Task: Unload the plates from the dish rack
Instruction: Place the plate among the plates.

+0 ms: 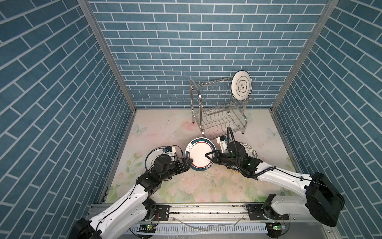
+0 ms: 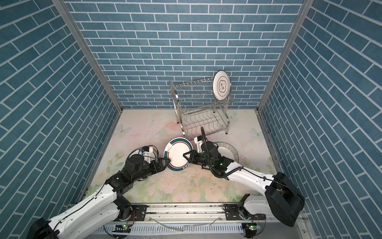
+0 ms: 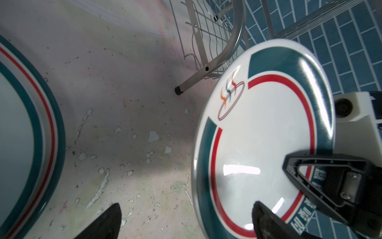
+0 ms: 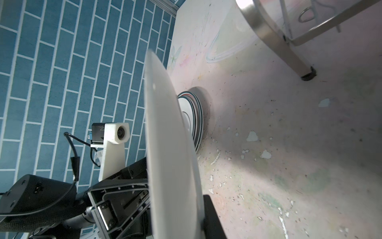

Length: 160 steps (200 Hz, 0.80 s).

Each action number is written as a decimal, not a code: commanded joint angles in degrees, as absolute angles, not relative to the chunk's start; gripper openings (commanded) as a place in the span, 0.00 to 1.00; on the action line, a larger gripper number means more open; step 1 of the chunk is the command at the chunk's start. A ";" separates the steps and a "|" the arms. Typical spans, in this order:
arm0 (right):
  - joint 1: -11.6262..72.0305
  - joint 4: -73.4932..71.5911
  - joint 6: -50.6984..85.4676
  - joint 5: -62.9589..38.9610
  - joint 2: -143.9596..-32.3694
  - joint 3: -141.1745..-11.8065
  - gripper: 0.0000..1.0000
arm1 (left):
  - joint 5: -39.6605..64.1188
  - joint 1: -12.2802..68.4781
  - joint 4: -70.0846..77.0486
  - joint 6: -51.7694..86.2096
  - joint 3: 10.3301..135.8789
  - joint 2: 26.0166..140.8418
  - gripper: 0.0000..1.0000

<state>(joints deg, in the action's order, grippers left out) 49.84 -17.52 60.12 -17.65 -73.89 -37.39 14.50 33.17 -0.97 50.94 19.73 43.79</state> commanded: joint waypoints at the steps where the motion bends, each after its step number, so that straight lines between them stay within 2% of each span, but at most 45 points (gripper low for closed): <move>1: 50.87 -28.40 65.35 -17.84 -75.06 -36.30 0.00 | 15.52 31.68 2.59 51.56 18.05 42.52 0.95; 29: 51.93 -32.86 67.86 -18.09 -78.00 -36.21 0.00 | 16.04 30.68 5.40 52.62 16.84 41.39 0.85; 62: 52.90 -38.16 70.09 -19.11 -82.00 -36.94 0.00 | 16.69 30.07 6.88 53.00 16.40 41.13 0.61; 92: 53.45 -41.12 71.35 -19.82 -85.22 -37.85 0.00 | 17.61 29.60 8.21 53.62 15.95 40.61 0.51; 110: 53.68 -41.37 71.53 -20.04 -86.19 -38.42 0.03 | 17.92 29.10 8.17 53.71 15.91 40.28 0.44; 141: 53.78 -41.38 71.49 -20.20 -87.26 -39.19 0.08 | 19.24 28.19 8.27 53.89 15.38 40.16 0.27; 160: 53.88 -41.38 71.39 -20.30 -88.02 -39.69 0.10 | 19.45 27.60 7.31 53.77 15.38 39.88 0.24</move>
